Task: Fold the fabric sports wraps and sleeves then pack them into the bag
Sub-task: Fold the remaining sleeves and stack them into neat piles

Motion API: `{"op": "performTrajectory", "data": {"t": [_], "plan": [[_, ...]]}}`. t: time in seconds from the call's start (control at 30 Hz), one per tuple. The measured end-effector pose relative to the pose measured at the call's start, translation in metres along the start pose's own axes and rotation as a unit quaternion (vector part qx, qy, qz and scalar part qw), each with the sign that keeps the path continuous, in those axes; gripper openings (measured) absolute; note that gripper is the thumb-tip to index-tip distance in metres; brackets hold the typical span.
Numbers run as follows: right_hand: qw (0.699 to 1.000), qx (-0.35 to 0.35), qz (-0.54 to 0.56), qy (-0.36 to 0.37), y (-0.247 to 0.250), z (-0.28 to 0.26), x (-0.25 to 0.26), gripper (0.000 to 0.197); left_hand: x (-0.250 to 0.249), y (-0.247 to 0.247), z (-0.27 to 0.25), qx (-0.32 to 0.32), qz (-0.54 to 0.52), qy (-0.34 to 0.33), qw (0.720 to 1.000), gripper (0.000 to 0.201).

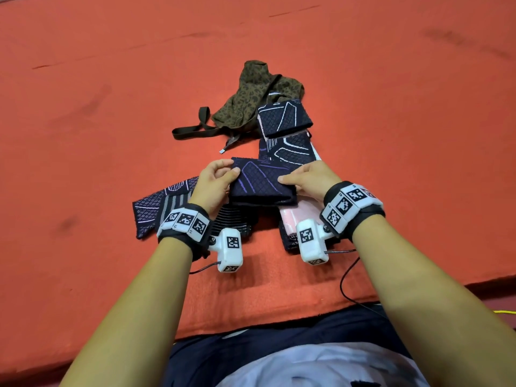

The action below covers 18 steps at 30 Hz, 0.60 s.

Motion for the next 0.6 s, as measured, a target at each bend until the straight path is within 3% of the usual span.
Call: {"op": "performTrajectory", "data": {"t": [0.07,0.13,0.27,0.43,0.6], "plan": [[1.0,0.0,-0.017,0.007,0.001,0.006,-0.005,0.048,0.004,0.0,-0.001,0.034,-0.009,0.015,0.999,0.028],[0.999,-0.012,-0.029,0.012,0.002,0.008,-0.006,0.036,0.007,0.0,-0.003,0.055,0.004,0.029,0.998,0.033],[0.998,-0.033,-0.045,0.013,0.007,0.013,-0.011,0.037,0.011,0.0,-0.005,0.061,0.03,0.039,0.997,0.035],[0.996,-0.042,-0.073,0.008,0.007,0.014,-0.014,0.025,0.015,-0.001,-0.003,0.069,0.03,0.045,0.996,0.042],[0.992,-0.024,-0.123,0.019,0.005,0.012,-0.006,0.034,0.02,0.0,0.0,0.038,0.032,0.069,0.996,0.036]]}}
Point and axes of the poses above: each hand's wrist, its own z-axis towards the middle knuckle, its own y-axis out of the back of the hand, x = y × z, the point moved 2 cm from there along z, towards the middle knuckle, and after that the axes turned 7 degrees about y, right-handed, at the moved point
